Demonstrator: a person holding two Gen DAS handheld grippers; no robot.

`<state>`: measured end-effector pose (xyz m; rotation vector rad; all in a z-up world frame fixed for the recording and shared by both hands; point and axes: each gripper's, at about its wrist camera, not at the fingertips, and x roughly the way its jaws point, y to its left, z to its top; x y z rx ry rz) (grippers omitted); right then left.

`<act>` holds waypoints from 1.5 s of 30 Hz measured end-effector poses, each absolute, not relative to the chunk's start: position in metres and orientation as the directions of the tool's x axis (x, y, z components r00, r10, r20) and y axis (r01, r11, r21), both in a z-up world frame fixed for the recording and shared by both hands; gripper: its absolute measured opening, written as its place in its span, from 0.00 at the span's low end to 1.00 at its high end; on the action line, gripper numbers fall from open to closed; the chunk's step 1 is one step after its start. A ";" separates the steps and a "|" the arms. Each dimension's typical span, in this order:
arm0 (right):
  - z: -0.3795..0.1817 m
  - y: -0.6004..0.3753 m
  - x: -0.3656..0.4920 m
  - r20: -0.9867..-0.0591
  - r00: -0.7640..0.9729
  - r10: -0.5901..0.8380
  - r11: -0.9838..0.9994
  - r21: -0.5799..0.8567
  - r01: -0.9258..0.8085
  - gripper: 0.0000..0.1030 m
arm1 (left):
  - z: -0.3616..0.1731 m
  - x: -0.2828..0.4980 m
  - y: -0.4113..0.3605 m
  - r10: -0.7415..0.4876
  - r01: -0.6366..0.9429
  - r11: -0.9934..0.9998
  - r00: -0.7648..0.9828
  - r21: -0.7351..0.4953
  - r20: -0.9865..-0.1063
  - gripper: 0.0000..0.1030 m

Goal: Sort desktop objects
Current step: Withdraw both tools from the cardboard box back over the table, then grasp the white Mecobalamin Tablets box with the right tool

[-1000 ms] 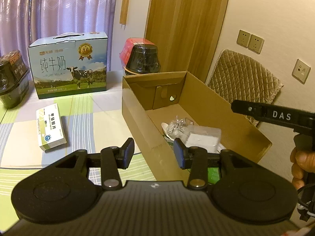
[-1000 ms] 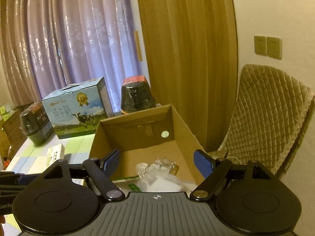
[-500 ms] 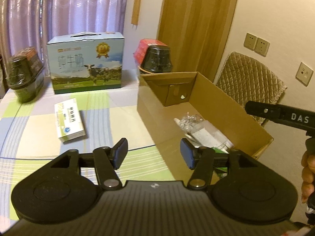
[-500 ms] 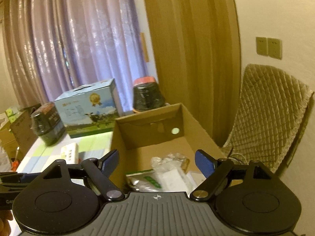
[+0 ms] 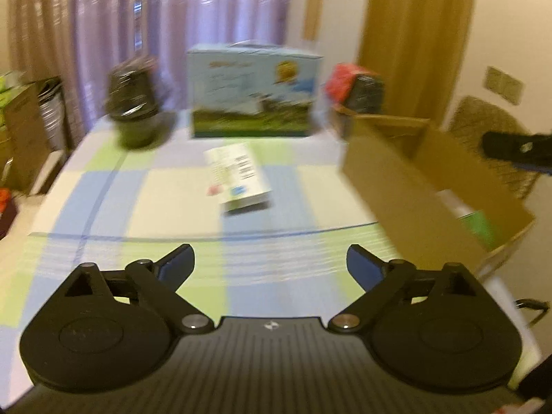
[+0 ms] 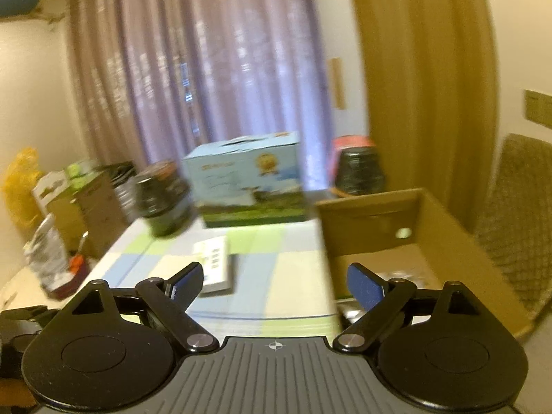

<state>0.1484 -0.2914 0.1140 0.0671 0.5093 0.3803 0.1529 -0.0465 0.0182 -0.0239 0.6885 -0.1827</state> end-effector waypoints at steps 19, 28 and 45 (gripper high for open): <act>-0.011 -0.151 0.277 -0.603 0.693 0.395 0.890 0.066 -0.451 0.89 | -0.055 0.257 0.061 -0.065 0.090 0.996 0.768 0.007 -0.638 0.91; -0.060 -0.108 0.338 -0.613 0.681 0.401 0.875 0.036 -0.483 0.89 | -0.060 0.290 0.071 -0.052 0.070 0.998 0.800 0.006 -0.598 0.91; -0.066 -0.145 0.347 -0.603 0.743 0.292 0.935 0.015 -0.355 0.66 | -0.073 0.310 0.061 -0.098 0.113 0.994 0.790 -0.014 -0.605 0.90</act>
